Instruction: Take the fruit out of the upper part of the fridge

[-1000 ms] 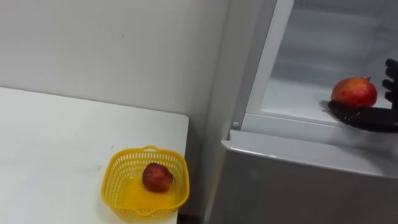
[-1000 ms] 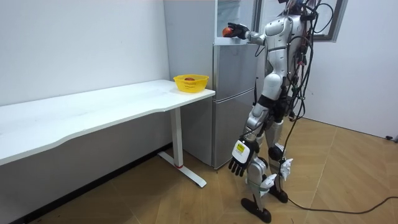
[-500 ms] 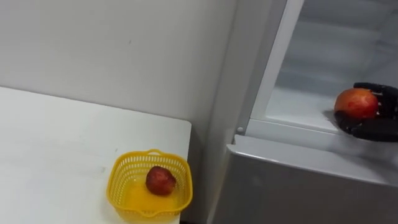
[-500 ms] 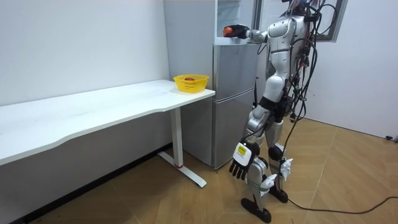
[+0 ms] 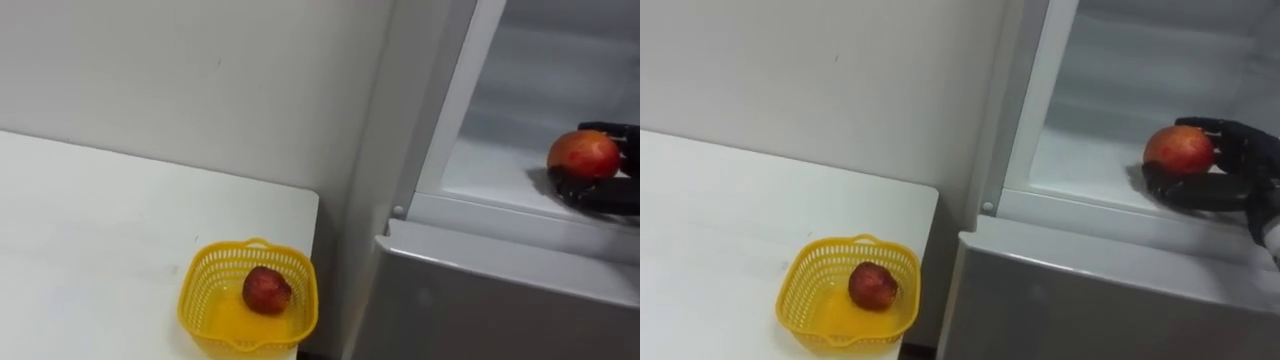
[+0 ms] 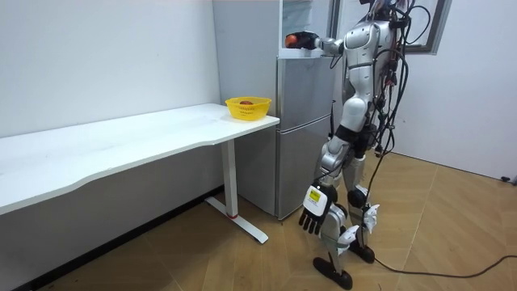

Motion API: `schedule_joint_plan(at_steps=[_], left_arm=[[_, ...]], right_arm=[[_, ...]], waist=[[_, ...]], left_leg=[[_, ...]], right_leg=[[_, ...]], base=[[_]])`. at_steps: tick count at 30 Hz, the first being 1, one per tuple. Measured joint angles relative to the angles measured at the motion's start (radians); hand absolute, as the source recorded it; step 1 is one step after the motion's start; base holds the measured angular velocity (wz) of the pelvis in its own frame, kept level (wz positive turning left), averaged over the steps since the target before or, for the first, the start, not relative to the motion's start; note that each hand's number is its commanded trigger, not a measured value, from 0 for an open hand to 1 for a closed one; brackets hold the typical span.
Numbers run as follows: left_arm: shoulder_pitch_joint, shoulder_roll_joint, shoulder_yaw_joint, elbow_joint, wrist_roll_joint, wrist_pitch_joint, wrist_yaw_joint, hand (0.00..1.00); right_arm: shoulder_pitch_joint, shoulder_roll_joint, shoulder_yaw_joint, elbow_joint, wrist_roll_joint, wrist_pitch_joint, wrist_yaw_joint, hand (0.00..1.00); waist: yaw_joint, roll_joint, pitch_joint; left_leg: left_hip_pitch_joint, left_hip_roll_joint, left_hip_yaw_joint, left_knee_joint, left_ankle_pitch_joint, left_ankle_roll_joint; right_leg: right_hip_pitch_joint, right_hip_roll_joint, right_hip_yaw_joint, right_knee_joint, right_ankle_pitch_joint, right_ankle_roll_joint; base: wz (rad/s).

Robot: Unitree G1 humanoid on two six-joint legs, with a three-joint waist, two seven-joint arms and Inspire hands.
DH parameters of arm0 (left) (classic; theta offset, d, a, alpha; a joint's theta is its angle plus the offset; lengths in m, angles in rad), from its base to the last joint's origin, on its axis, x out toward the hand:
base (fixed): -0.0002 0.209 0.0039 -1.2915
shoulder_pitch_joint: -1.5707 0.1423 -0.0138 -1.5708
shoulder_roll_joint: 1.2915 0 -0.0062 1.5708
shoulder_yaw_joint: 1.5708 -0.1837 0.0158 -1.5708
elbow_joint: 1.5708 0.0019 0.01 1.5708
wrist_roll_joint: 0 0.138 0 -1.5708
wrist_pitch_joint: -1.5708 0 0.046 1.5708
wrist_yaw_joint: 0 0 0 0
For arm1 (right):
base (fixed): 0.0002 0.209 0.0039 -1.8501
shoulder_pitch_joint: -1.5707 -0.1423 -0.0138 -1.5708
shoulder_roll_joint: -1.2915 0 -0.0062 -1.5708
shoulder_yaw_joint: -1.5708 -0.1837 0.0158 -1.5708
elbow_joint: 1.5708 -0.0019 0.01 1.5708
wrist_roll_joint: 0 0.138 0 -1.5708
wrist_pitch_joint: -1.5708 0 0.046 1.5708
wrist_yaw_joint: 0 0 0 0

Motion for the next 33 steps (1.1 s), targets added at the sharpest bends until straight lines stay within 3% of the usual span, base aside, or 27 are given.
schedule_joint_plan(at_steps=[7,9,11,15,20,22,25,29,31,33], left_arm=[[-0.005,0.000,0.000,0.006,0.000,-0.007,0.008,0.00],[-0.016,0.000,0.001,0.006,0.001,-0.014,0.006,0.00],[-0.017,0.000,0.004,0.009,0.000,-0.018,-0.004,0.00],[-0.023,-0.001,0.004,0.008,0.000,-0.030,-0.009,0.00],[-0.024,-0.002,0.003,0.008,0.001,-0.062,0.002,0.00],[-0.024,-0.008,0.002,0.014,0.001,-0.064,0.022,0.00],[-0.023,-0.016,-0.001,0.029,-0.002,-0.066,0.029,0.00],[-0.015,-0.033,0.001,0.029,-0.001,-0.067,0.029,0.00],[-0.011,-0.044,0.002,0.029,0.000,-0.079,0.029,0.00],[-0.004,-0.045,0.003,0.030,0.000,-0.090,0.028,0.00]], right_arm=[[0.001,0.000,0.009,-0.050,-0.014,0.007,-0.012,1.00],[0.006,0.001,0.011,-0.096,-0.021,0.007,-0.012,1.00],[0.018,0.004,0.011,-0.156,-0.019,0.014,-0.014,1.00],[0.099,0.013,0.011,-0.390,-0.025,0.027,-0.025,1.00],[0.211,0.026,0.010,-0.639,-0.105,0.023,-0.089,1.00],[0.262,0.058,0.006,-0.717,-0.109,0.000,-0.114,1.00],[0.310,0.114,0.006,-0.802,-0.127,-0.003,-0.132,1.00],[0.340,0.135,0.001,-0.885,-0.141,-0.006,-0.156,1.00],[0.359,0.143,-0.003,-0.928,-0.154,-0.010,-0.167,1.00],[0.375,0.160,-0.020,-0.971,-0.178,-0.011,-0.175,1.00]], waist=[[0.001,-0.003,0.0010],[0.002,0.004,0.0049],[0.000,0.014,0.0033],[-0.003,0.033,-0.0044],[-0.004,0.041,-0.0010],[-0.005,0.048,0.0041],[-0.022,0.060,0.0080],[-0.042,0.080,-0.0032],[-0.055,0.096,-0.0125],[-0.057,0.101,-0.0142]], left_leg=[[-0.003,0.000,0.003,-0.002,0.000,0.000],[-0.005,0.001,0.013,-0.002,0.000,0.000],[-0.010,0.001,0.015,-0.001,0.000,0.000],[-0.021,0.000,0.021,0.001,0.000,0.000],[-0.021,0.002,0.021,0.002,0.000,0.000],[-0.020,0.004,0.030,0.005,0.000,0.000],[-0.028,0.006,0.037,0.002,-0.002,0.002],[-0.047,0.007,0.042,0.004,-0.002,0.002],[-0.043,0.009,0.046,0.002,-0.002,0.002],[-0.040,0.014,0.056,0.000,-0.002,0.002]], right_leg=[[-0.006,0.000,-0.019,0.000,0.000,0.000],[-0.011,0.000,-0.024,0.000,0.000,0.000],[-0.016,-0.001,-0.027,0.001,0.000,0.000],[-0.030,-0.002,-0.019,0.001,0.000,0.000],[-0.029,-0.003,0.007,0.001,0.000,0.000],[-0.029,-0.003,0.020,0.002,0.000,0.000],[-0.037,-0.003,0.028,0.004,0.000,0.000],[-0.058,-0.003,0.030,0.009,0.002,-0.003],[-0.059,-0.003,0.031,0.017,0.002,-0.003],[-0.061,0.000,0.031,0.022,0.002,-0.003]], base=[[0.00],[-0.10],[-0.05],[-0.04],[-0.01],[-0.08],[-0.09],[-0.07],[0.00],[-0.10]])
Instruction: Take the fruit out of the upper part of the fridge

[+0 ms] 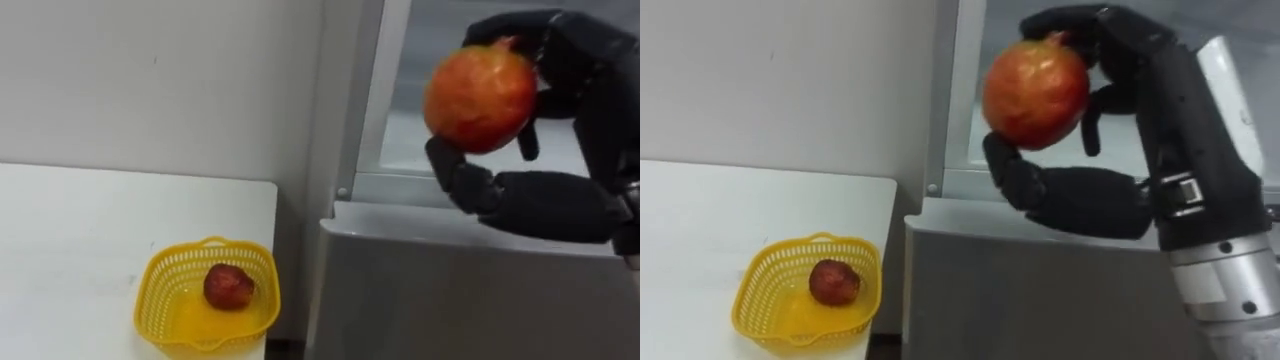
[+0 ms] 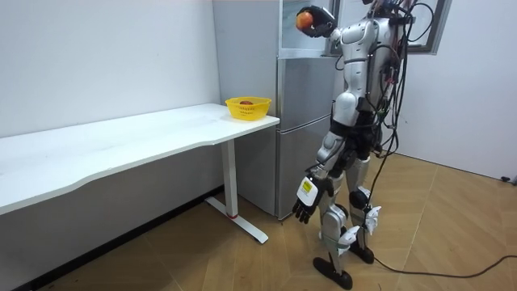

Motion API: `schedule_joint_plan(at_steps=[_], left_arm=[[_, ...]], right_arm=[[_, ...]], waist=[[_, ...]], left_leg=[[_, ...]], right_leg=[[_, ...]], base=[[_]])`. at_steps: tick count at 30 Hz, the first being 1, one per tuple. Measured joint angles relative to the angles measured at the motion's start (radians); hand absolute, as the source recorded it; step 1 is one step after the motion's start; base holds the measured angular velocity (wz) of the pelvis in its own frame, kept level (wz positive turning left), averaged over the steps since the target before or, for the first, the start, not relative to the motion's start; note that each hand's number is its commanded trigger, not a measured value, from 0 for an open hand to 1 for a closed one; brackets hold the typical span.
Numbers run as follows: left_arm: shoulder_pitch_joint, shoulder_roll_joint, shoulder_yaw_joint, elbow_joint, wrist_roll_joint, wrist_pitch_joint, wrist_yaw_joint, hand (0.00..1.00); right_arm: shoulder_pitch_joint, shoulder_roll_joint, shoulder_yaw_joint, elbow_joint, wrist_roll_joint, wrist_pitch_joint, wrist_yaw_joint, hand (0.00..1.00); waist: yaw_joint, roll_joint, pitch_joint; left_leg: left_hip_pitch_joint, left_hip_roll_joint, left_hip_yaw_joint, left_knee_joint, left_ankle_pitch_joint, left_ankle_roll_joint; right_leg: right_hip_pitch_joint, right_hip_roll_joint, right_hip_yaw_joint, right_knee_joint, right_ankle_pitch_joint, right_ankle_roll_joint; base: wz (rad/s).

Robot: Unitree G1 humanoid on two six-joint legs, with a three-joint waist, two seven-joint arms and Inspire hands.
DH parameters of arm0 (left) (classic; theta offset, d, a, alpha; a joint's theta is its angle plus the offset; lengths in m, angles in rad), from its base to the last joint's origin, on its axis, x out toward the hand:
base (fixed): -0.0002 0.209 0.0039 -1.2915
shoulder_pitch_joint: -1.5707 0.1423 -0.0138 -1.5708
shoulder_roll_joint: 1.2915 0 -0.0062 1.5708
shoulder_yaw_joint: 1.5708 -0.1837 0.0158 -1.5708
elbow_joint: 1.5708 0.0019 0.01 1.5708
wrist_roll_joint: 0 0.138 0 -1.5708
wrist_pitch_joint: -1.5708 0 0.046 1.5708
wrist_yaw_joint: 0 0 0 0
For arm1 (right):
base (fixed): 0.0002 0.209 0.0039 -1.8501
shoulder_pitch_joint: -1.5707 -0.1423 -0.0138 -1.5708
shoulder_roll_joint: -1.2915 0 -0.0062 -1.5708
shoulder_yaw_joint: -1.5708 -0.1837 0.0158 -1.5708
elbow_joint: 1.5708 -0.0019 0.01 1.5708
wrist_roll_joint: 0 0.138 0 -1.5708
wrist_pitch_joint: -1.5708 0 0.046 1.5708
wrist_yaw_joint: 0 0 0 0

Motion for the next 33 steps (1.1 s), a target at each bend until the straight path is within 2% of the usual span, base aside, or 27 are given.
schedule_joint_plan(at_steps=[5,6,11,16,23,29,33], left_arm=[[-0.015,0.001,-0.012,0.012,0.000,-0.015,-0.018,0.00],[-0.021,0.001,-0.014,0.011,0.000,-0.017,-0.024,0.00],[-0.026,0.003,-0.016,0.015,-0.009,-0.017,-0.045,0.00],[-0.030,0.014,-0.015,0.016,-0.008,-0.017,-0.067,0.00],[-0.038,0.016,-0.014,0.013,-0.003,-0.016,-0.087,0.00],[-0.035,0.017,-0.016,0.012,0.002,-0.013,-0.086,0.00],[-0.034,0.026,-0.013,0.012,0.002,-0.008,-0.083,0.00]], right_arm=[[-0.002,0.000,0.039,-0.036,-0.122,-0.008,0.058,1.00],[-0.003,0.001,0.055,-0.054,-0.142,-0.014,0.072,1.00],[-0.030,0.001,0.132,-0.078,-0.173,-0.017,0.117,1.00],[-0.067,0.001,0.160,-0.081,-0.202,-0.016,0.165,1.00],[-0.101,0.005,0.164,-0.079,-0.205,-0.016,0.210,1.00],[-0.127,0.012,0.220,-0.033,-0.258,-0.003,0.232,1.00],[-0.129,0.012,0.229,0.000,-0.279,0.015,0.232,1.00]], waist=[[0.030,0.002,0.0012],[0.040,-0.001,-0.0019],[0.073,-0.008,-0.0033],[0.082,-0.023,0.0032],[0.106,-0.026,0.0043],[0.131,-0.028,0.0055],[0.151,-0.051,0.0039]], left_leg=[[-0.005,0.000,-0.007,-0.006,0.000,0.000],[-0.005,0.000,-0.007,-0.006,0.001,-0.001],[-0.001,0.000,-0.008,0.000,0.002,-0.002],[-0.003,-0.001,-0.032,0.000,0.002,-0.002],[-0.013,-0.002,-0.041,0.005,0.002,-0.002],[-0.016,-0.002,-0.050,-0.003,0.002,-0.002],[-0.016,-0.002,-0.059,-0.006,0.004,-0.005]], right_leg=[[-0.008,0.000,-0.002,0.000,0.000,0.000],[-0.012,0.001,-0.002,0.001,0.000,0.000],[-0.012,0.000,-0.002,0.000,0.000,0.000],[-0.002,0.000,-0.020,-0.001,0.000,0.000],[0.001,0.000,-0.044,-0.001,0.000,0.000],[-0.001,0.001,-0.048,-0.001,0.000,0.000],[-0.001,0.003,-0.050,-0.002,0.000,0.000]], base=[[0.00],[-0.08],[-0.01],[0.13],[0.09],[0.01],[0.04]])
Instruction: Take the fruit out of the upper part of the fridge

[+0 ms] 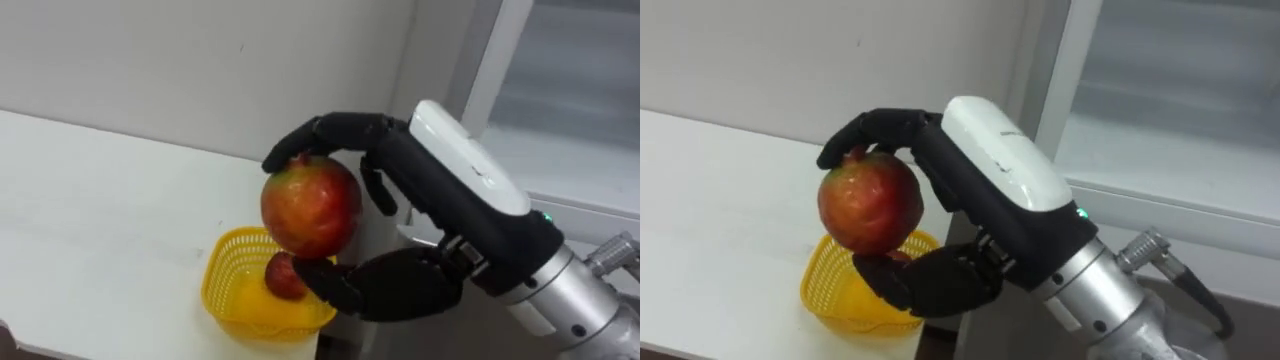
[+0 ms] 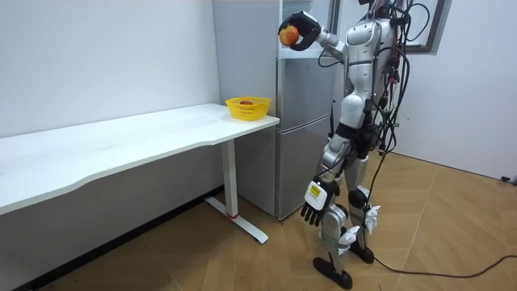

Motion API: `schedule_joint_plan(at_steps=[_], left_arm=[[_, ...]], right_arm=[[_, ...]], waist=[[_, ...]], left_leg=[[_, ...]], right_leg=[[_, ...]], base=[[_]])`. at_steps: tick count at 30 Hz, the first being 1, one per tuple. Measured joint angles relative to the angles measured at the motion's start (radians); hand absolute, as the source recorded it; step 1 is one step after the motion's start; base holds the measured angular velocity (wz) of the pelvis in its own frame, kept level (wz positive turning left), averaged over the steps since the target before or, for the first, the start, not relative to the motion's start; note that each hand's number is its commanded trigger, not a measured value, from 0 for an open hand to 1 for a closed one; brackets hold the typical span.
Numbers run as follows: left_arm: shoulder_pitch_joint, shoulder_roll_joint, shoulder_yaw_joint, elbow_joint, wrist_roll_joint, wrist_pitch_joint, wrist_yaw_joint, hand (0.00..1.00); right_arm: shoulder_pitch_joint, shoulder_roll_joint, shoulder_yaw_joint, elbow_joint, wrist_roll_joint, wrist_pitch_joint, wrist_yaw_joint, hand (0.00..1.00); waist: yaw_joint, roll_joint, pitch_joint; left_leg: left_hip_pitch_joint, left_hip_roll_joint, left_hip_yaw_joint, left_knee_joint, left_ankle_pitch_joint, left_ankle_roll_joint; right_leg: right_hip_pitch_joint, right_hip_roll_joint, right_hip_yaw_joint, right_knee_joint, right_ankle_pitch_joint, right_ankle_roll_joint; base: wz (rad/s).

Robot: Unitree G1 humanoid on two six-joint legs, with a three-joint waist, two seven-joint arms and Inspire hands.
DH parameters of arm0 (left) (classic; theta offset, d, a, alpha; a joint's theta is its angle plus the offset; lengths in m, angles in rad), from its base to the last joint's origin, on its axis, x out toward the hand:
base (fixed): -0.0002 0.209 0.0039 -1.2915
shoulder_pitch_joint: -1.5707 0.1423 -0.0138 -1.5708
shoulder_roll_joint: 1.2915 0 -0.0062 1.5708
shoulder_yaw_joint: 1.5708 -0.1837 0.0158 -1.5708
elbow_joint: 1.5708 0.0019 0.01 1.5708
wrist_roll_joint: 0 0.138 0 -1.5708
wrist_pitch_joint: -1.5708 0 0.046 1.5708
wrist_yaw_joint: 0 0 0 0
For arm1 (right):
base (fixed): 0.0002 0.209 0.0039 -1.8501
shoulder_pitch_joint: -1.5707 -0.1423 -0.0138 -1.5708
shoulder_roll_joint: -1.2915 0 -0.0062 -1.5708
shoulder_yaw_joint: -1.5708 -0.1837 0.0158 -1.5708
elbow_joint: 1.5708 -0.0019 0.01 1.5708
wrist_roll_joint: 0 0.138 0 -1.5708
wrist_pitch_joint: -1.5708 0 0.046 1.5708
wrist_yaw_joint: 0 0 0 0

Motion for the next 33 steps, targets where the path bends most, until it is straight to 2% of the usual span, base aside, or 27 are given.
schedule_joint_plan(at_steps=[5,9,13,19,24,26,28,33], left_arm=[[0.002,0.010,0.005,0.001,-0.001,0.000,0.001,0.00],[0.005,0.021,0.012,0.000,-0.001,-0.001,0.001,0.00],[0.004,0.027,0.029,0.000,-0.001,-0.001,-0.005,0.00],[-0.002,0.036,0.040,-0.001,-0.001,0.003,-0.007,0.00],[-0.013,0.038,0.040,-0.002,0.021,0.008,-0.009,0.00],[-0.021,0.039,0.039,-0.003,0.022,0.018,-0.009,0.00],[-0.021,0.041,0.039,-0.003,0.022,0.022,-0.003,0.00],[-0.038,0.047,0.039,-0.002,0.021,0.023,0.001,0.00]], right_arm=[[-0.008,-0.005,0.000,0.005,-0.026,0.010,0.000,1.00],[-0.094,-0.023,0.002,0.126,0.007,-0.003,-0.017,1.00],[-0.157,-0.023,0.004,0.245,-0.072,0.001,-0.032,1.00],[-0.157,-0.026,0.009,0.328,-0.092,0.025,-0.040,1.00],[-0.158,-0.041,0.057,0.403,-0.098,0.042,-0.047,1.00],[-0.158,-0.045,0.076,0.425,-0.106,0.047,-0.045,1.00],[-0.161,-0.046,0.107,0.448,-0.122,0.068,-0.034,1.00],[-0.204,-0.051,0.146,0.513,-0.116,0.078,-0.024,1.00]], waist=[[0.010,-0.028,0.0013],[0.008,-0.047,0.0050],[0.017,-0.054,0.0054],[0.032,-0.063,0.0061],[0.054,-0.081,0.0142],[0.058,-0.093,0.0102],[0.063,-0.100,0.0127],[0.071,-0.112,0.0129]], left_leg=[[-0.002,-0.001,-0.013,0.006,0.001,-0.001],[-0.002,-0.003,-0.035,0.014,0.001,-0.001],[-0.002,-0.005,-0.044,0.019,0.001,-0.001],[-0.017,-0.015,-0.065,0.027,0.001,-0.001],[-0.037,-0.017,-0.067,0.039,0.001,-0.002],[-0.050,-0.018,-0.072,0.046,0.001,-0.002],[-0.056,-0.017,-0.075,0.055,0.001,-0.002],[-0.075,-0.018,-0.086,0.064,0.001,-0.002]], right_leg=[[0.001,0.000,-0.016,0.000,0.000,0.000],[0.011,0.000,-0.022,-0.001,0.000,0.000],[0.017,0.000,-0.023,-0.001,0.000,0.000],[0.015,-0.002,-0.052,-0.001,0.000,0.000],[0.008,-0.001,-0.050,-0.001,0.000,0.000],[-0.001,-0.001,-0.050,-0.001,0.000,0.000],[-0.003,-0.001,-0.051,-0.002,0.000,0.000],[-0.015,-0.002,-0.077,-0.001,0.000,0.000]], base=[[0.09],[0.13],[0.09],[0.10],[0.04],[0.10],[0.05],[0.05]])
